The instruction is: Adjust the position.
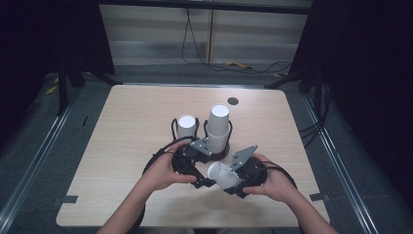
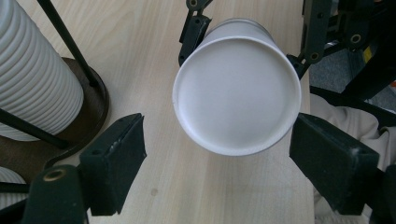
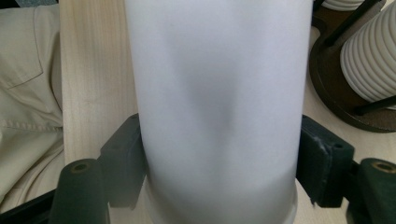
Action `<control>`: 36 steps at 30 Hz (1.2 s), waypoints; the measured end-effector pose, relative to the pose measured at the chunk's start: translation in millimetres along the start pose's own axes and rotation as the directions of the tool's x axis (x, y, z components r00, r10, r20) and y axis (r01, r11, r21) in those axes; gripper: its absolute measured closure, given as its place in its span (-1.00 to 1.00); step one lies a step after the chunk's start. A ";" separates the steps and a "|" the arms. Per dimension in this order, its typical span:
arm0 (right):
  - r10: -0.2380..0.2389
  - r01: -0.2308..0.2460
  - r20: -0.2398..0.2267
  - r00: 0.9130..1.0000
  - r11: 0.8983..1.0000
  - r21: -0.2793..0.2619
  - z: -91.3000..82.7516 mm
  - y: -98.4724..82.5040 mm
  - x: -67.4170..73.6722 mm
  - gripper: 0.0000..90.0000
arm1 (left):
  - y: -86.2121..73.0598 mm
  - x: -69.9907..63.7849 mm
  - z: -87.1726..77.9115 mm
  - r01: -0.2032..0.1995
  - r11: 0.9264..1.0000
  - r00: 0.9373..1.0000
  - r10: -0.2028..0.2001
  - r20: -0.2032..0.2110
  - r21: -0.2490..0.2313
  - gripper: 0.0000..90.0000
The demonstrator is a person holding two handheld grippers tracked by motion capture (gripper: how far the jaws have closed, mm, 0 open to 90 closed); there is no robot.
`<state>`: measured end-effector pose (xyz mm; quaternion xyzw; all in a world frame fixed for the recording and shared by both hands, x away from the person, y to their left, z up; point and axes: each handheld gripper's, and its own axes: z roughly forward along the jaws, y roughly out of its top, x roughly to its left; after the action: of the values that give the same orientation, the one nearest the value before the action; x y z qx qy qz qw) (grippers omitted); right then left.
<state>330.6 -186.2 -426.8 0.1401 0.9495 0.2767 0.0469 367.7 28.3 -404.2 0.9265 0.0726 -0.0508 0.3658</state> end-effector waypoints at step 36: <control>-0.023 0.023 -0.016 1.000 1.000 0.013 6.9 10.0 1.4 -0.39 | 2.1 -2.0 7.0 -0.026 0.999 0.999 0.025 0.019 0.026 -0.43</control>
<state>332.8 -174.2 -427.2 0.1273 0.9533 0.2709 0.0415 365.8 21.8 -407.6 0.9315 0.0566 -0.0557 0.3549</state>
